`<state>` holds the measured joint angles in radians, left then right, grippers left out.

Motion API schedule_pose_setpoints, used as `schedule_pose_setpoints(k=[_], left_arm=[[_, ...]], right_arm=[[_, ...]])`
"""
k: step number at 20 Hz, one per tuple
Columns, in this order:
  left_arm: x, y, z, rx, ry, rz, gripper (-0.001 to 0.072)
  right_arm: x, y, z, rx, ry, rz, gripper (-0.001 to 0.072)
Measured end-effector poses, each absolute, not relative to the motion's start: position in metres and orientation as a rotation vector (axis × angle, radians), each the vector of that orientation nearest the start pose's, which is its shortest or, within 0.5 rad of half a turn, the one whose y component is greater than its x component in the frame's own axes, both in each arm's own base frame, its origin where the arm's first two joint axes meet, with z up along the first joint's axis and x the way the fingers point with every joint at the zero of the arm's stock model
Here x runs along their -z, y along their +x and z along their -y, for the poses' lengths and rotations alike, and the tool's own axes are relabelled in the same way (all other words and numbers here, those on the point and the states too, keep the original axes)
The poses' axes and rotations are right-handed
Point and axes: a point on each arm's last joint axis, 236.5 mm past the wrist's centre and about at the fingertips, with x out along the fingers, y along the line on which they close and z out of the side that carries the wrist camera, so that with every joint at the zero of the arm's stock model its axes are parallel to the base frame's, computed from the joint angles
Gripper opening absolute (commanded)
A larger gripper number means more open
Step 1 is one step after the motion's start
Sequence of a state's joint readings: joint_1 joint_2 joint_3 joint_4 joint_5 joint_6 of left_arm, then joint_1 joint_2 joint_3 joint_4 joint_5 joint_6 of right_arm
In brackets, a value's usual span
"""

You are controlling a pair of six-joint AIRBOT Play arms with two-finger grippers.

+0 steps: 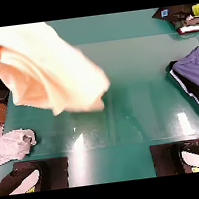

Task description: Fold the shirts.

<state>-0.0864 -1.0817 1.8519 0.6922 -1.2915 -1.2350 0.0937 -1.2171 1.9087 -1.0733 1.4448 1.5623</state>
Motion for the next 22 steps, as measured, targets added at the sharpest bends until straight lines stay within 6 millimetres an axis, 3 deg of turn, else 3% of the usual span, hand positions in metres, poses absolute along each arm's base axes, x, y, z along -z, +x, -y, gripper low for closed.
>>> schedule_pose_setpoints(k=[2, 7, 9, 10, 12, 13, 14, 15, 16, 18, 22], left_arm=[[-0.384, 0.322, 0.236, 0.984, -0.11, -0.441, 0.0026], [-0.277, 0.35, 0.324, 1.121, -0.071, -0.713, 0.0028], [-0.238, 0.357, 0.341, 1.133, -0.057, -0.81, 0.0028], [-0.225, 0.362, 0.342, 1.125, -0.058, -0.843, 0.0028], [-0.201, 0.375, 0.326, 1.077, -0.045, -0.915, 0.0029], [-0.196, 0.38, 0.313, 1.052, -0.05, -0.94, 0.0137], [-0.192, 0.386, 0.298, 1.024, -0.06, -0.967, 0.0462], [-0.188, 0.392, 0.28, 0.985, -0.079, -0.999, 0.0577], [-0.185, 0.398, 0.264, 0.94, -0.113, -1.028, 0.0518], [-0.181, 0.404, 0.246, 0.89, -0.159, -1.061, 0.0504], [-0.172, 0.395, 0.248, 0.901, -0.171, -1.113, 0.0504]], right_arm=[[-0.315, 0.369, -0.145, -0.532, 0.209, -0.741, 0.0018], [-0.315, 0.356, -0.142, -0.523, 0.221, -0.736, 0.0018], [-0.312, 0.35, -0.142, -0.522, 0.225, -0.742, 0.0018], [-0.31, 0.347, -0.141, -0.52, 0.227, -0.747, 0.0018], [-0.304, 0.343, -0.14, -0.516, 0.231, -0.758, 0.0018], [-0.302, 0.341, -0.14, -0.515, 0.232, -0.764, 0.0018], [-0.299, 0.339, -0.14, -0.514, 0.235, -0.77, 0.0018], [-0.296, 0.339, -0.14, -0.512, 0.237, -0.777, 0.0018], [-0.293, 0.339, -0.14, -0.511, 0.239, -0.781, 0.0018], [-0.288, 0.34, -0.14, -0.509, 0.242, -0.793, 0.0018], [-0.28, 0.348, -0.143, -0.51, 0.254, -0.809, 0.0018]])
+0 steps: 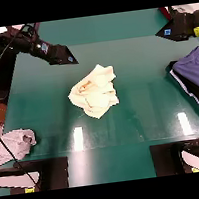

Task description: Fold the shirts.

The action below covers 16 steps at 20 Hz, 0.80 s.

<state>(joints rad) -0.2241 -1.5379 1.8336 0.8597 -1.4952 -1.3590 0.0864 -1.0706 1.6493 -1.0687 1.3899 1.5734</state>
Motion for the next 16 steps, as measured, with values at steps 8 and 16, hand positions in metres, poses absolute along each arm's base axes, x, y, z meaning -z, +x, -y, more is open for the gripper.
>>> schedule_pose_setpoints(k=[8, 16], left_arm=[[-0.092, 0.371, 0.218, 0.826, -0.184, -1.357, 0.0504], [-0.014, 0.362, 0.197, 0.661, -0.24, -1.482, 0.0504]], right_arm=[[-0.269, 0.356, -0.148, -0.518, 0.257, -0.833, 0.0018], [-0.269, 0.359, -0.147, -0.511, 0.256, -0.826, 0.0018]])
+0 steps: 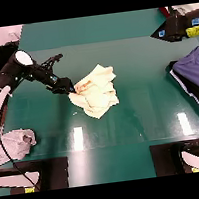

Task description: Fold the shirts.

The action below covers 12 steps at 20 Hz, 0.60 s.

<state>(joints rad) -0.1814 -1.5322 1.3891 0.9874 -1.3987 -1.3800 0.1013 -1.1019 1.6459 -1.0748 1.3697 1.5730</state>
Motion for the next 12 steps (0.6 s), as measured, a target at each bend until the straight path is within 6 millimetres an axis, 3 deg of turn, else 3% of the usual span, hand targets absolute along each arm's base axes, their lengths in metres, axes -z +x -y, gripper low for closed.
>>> schedule_pose_setpoints(k=[6, 12], left_arm=[[-0.005, 0.365, 0.193, 0.63, -0.238, -1.479, 0.0504], [0.022, 0.338, 0.188, 0.614, -0.251, -1.583, 0.0503]], right_arm=[[-0.265, 0.364, -0.148, -0.509, 0.26, -0.835, 0.0018], [-0.257, 0.369, -0.15, -0.511, 0.268, -0.855, 0.0018]])
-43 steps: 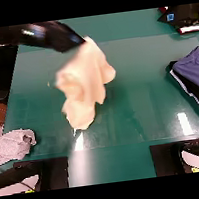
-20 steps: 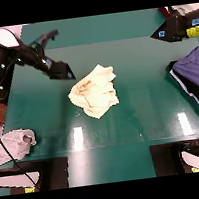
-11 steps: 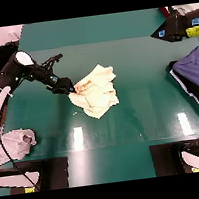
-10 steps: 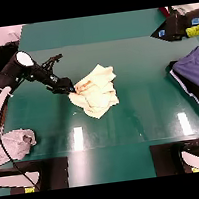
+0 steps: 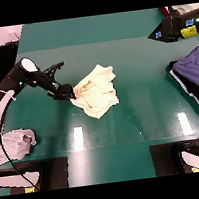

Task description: Fold the shirts.

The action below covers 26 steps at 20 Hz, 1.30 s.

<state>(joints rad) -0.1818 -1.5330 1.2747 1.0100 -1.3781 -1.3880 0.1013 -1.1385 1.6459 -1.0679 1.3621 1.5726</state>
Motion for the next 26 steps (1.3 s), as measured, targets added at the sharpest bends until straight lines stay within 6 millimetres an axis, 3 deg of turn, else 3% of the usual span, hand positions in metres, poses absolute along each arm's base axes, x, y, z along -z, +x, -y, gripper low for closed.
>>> schedule_pose_setpoints(k=[2, 4, 7, 8, 9, 10, 18, 22, 26], left_arm=[[0.031, 0.334, 0.189, 0.604, -0.275, -1.592, 0.0497], [0.035, 0.337, 0.194, 0.601, -0.311, -1.577, 0.0039], [0.035, 0.345, 0.2, 0.601, -0.351, -1.534, 0.0026], [0.034, 0.348, 0.201, 0.604, -0.351, -1.521, 0.0026], [0.031, 0.351, 0.201, 0.608, -0.34, -1.508, 0.0025], [0.027, 0.356, 0.199, 0.61, -0.317, -1.493, 0.0026], [-0.037, 0.382, 0.173, 0.632, -0.051, -1.41, 0.0027], [-0.047, 0.384, 0.169, 0.632, -0.02, -1.397, 0.0027], [-0.05, 0.386, 0.169, 0.633, -0.017, -1.39, 0.0026]], right_arm=[[-0.258, 0.372, -0.15, -0.509, 0.271, -0.848, 0.0018], [-0.259, 0.375, -0.15, -0.508, 0.276, -0.838, 0.0018], [-0.25, 0.383, -0.153, -0.507, 0.282, -0.853, 0.0022], [-0.244, 0.386, -0.156, -0.511, 0.282, -0.87, 0.0112], [-0.235, 0.39, -0.161, -0.518, 0.282, -0.891, 0.0332], [-0.225, 0.394, -0.167, -0.527, 0.279, -0.917, 0.0481], [-0.091, 0.437, -0.225, -0.612, 0.21, -1.157, 0.0493], [-0.043, 0.46, -0.258, -0.686, 0.251, -1.159, 0.0492], [-0.009, 0.482, -0.277, -0.714, 0.275, -1.145, 0.0492]])
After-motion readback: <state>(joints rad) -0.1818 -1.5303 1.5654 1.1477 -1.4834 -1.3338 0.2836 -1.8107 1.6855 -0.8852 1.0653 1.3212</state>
